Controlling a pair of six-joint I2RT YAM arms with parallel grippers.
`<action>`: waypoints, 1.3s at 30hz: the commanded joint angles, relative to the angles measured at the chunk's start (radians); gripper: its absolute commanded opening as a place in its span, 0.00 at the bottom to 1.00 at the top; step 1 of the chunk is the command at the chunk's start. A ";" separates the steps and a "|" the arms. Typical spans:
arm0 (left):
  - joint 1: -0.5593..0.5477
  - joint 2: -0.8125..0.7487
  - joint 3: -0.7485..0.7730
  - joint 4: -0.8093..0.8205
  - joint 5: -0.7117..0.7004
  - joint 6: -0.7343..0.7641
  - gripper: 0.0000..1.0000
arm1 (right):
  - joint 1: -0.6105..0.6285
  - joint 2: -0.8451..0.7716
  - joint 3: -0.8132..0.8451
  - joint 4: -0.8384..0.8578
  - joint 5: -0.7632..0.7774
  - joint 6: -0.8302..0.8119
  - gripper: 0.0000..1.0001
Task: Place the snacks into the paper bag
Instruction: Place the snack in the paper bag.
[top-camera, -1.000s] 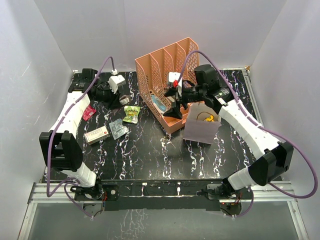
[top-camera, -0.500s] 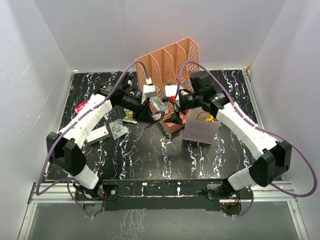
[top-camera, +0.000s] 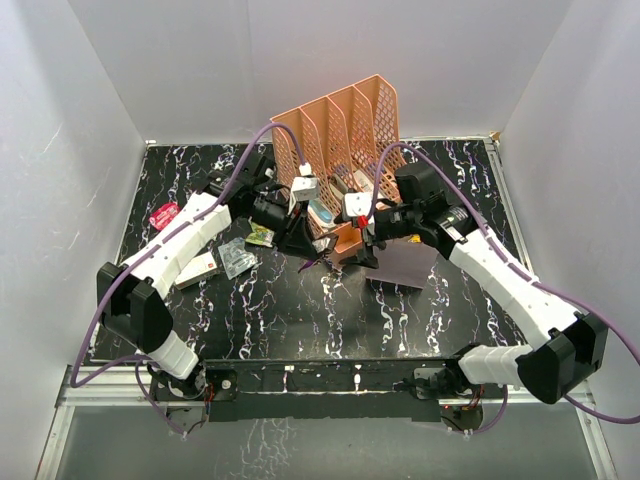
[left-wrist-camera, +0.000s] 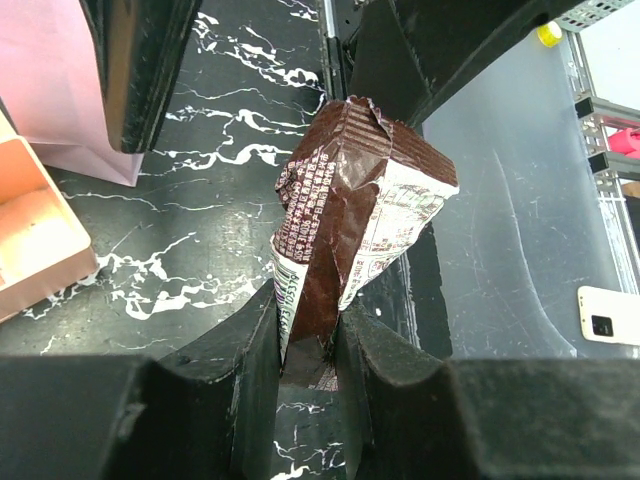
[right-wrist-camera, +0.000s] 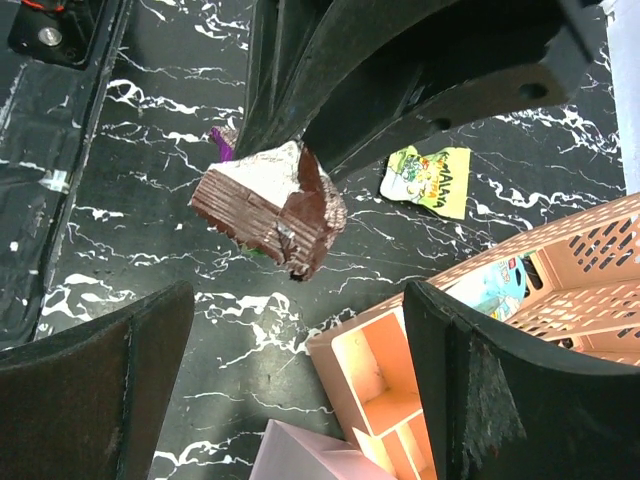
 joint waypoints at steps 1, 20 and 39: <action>-0.011 -0.033 -0.022 0.002 0.087 0.012 0.22 | 0.001 -0.021 0.049 0.070 -0.037 0.073 0.89; -0.017 -0.039 -0.054 0.005 0.100 0.018 0.22 | 0.002 0.027 0.072 0.077 -0.185 0.119 0.53; -0.018 -0.069 -0.069 -0.030 0.096 0.098 0.40 | -0.022 0.002 0.020 0.086 -0.200 0.127 0.08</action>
